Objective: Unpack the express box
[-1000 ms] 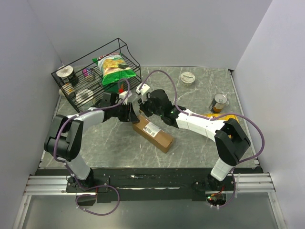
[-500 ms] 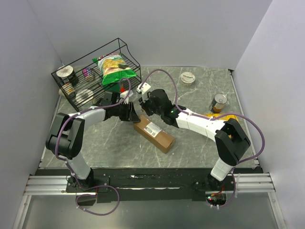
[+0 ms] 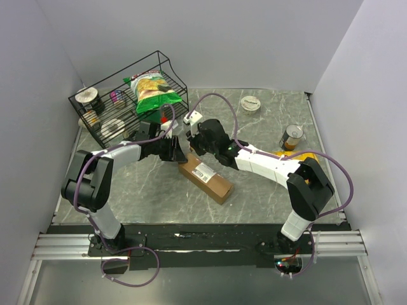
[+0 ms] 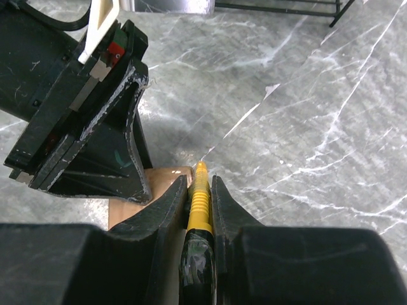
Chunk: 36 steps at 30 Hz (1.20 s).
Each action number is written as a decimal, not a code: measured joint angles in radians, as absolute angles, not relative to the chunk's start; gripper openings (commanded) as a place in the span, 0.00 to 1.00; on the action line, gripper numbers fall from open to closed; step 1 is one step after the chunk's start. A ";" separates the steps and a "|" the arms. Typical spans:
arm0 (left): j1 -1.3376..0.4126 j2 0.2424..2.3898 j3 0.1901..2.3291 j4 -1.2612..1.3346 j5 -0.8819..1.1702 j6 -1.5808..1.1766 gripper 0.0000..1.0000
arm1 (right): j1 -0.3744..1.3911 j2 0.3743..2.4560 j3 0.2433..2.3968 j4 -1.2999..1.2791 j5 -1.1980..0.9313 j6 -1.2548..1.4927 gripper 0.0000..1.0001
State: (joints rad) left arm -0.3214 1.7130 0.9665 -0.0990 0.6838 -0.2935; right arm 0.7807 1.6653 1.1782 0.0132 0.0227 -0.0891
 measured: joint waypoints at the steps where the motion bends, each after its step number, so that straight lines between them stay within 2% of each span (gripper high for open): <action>1: -0.322 1.713 0.967 -0.099 0.684 -0.294 0.01 | 0.781 1.665 1.178 0.010 0.022 -0.086 0.00; 36: -0.332 1.726 0.981 -0.100 0.685 -0.294 0.01 | 0.781 1.646 1.179 -0.006 -0.012 -0.102 0.00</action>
State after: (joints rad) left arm -0.3317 1.7264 0.9806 -0.1001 0.6846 -0.2935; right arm 0.7807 1.6459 1.1793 -0.0055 -0.0116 -0.1020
